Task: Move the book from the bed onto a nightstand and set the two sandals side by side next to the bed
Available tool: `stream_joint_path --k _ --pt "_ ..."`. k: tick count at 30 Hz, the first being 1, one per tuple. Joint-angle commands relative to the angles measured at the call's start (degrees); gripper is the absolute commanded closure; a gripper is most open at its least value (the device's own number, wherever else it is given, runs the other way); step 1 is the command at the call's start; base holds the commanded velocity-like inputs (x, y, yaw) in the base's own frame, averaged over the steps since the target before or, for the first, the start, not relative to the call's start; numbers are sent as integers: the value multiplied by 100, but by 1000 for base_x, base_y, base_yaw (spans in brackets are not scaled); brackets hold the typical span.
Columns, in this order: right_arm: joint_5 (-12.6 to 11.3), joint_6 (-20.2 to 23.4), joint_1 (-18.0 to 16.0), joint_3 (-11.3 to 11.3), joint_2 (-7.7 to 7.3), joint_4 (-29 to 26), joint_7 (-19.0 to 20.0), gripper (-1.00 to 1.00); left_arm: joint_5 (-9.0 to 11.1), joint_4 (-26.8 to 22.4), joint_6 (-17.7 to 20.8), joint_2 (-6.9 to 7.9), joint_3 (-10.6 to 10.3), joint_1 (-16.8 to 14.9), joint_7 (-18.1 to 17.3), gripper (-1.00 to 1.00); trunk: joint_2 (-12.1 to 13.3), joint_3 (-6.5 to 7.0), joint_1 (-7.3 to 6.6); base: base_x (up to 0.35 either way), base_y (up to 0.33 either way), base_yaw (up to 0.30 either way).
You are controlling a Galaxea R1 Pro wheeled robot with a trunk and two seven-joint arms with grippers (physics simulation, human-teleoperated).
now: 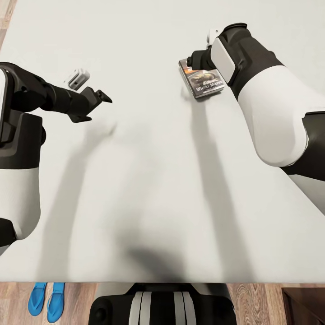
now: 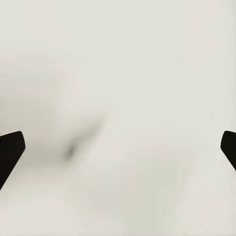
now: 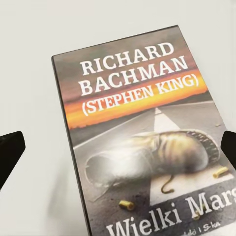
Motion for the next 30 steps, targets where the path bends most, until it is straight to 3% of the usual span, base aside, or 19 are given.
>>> stream_joint_path --k 1,15,20,30 --pt "29 27 -3 -29 5 -1 -9 -100 39 -1 43 3 -7 -6 50 -100 -1 -3 0 0 0 0" --pt "32 15 -51 -26 5 -30 -6 -100 77 17 39 2 4 -13 33 -100 -1 -41 0 0 0 0" --pt "33 -6 -175 -30 5 -38 -3 -100 432 54 5 8 -22 -20 3 -100 -1 -80 0 0 0 0" --pt "43 -163 -289 -31 5 -46 2 -100 667 61 -116 140 -40 -24 0 -100 -1 -165 0 0 0 0"
